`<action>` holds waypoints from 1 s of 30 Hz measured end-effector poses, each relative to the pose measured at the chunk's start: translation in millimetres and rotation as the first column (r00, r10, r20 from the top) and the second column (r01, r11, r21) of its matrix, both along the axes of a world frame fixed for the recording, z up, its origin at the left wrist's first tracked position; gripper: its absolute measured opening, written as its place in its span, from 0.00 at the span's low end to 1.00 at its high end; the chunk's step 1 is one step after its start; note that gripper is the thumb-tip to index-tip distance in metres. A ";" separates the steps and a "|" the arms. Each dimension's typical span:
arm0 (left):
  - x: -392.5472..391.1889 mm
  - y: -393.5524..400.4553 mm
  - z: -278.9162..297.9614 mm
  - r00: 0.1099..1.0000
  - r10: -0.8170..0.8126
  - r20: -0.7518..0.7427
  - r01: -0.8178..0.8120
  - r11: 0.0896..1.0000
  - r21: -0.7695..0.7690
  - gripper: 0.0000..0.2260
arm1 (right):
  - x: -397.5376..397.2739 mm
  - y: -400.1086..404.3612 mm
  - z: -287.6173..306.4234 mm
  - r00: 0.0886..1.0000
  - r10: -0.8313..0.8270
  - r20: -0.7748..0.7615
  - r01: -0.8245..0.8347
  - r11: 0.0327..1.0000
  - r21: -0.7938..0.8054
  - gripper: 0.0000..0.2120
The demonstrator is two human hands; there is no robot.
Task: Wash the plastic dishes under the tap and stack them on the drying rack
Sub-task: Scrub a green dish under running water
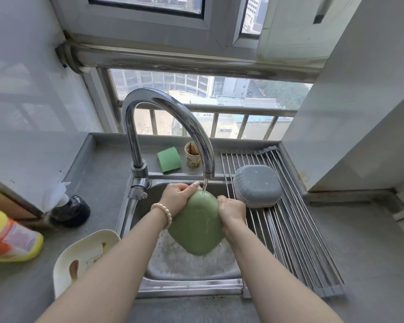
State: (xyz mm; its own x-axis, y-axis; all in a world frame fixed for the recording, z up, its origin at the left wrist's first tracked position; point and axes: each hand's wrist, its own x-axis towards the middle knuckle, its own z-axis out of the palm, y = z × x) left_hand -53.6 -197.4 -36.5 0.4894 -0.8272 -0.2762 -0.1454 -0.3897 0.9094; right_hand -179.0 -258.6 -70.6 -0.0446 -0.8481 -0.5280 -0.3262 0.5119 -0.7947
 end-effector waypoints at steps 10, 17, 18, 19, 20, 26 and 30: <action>-20.7 19.8 -10.0 0.941 0.255 -0.223 -0.282 0.955 -0.097 0.15 | 9.8 -8.4 52.7 0.934 0.200 -0.297 -0.249 0.959 -0.137 0.20; -22.6 12.8 -5.1 0.937 0.313 -0.155 -0.332 0.935 -0.123 0.15 | 42.5 31.0 46.5 0.851 0.221 -0.476 -0.445 0.784 -0.433 0.36; -22.3 12.4 -4.8 0.930 0.319 -0.181 -0.343 0.931 -0.123 0.14 | 43.9 36.7 45.0 0.822 0.237 -0.518 -0.500 0.737 -0.455 0.41; -21.0 12.5 -4.7 0.924 0.323 -0.203 -0.350 0.930 -0.114 0.14 | 43.9 41.5 38.9 0.802 0.252 -0.542 -0.538 0.699 -0.471 0.42; -20.0 12.3 -3.8 0.916 0.329 -0.231 -0.358 0.929 -0.095 0.14 | 42.2 45.7 33.6 0.796 0.272 -0.540 -0.565 0.654 -0.503 0.40; -2.6 9.9 4.8 0.900 0.416 -0.126 -0.416 0.909 0.033 0.16 | 7.9 62.5 -12.2 0.668 0.420 -0.614 -0.710 0.111 -0.696 0.26; -0.6 12.3 5.1 0.924 0.380 0.036 -0.382 0.919 0.104 0.17 | 5.2 49.4 -15.2 0.667 0.429 -0.609 -0.722 0.169 -0.671 0.28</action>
